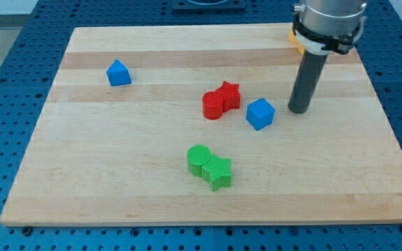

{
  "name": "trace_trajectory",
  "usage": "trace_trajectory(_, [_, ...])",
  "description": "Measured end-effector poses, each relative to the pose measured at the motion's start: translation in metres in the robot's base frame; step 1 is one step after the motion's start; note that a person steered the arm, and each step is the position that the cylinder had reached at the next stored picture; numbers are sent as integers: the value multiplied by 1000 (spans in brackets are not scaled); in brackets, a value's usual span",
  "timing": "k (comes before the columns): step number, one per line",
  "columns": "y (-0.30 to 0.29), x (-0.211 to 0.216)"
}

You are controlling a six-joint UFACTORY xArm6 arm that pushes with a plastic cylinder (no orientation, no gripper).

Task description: Slide the green circle above the green star

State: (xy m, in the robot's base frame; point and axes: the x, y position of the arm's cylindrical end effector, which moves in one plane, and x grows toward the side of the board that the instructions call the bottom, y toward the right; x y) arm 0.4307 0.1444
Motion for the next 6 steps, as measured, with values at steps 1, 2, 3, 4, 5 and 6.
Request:
trace_trajectory(1, [-19,3])
trace_trajectory(2, [-36,10])
trace_trajectory(3, [-52,18])
trace_trajectory(4, [-63,21])
trace_trajectory(5, [-73,24])
trace_trajectory(6, [-85,29])
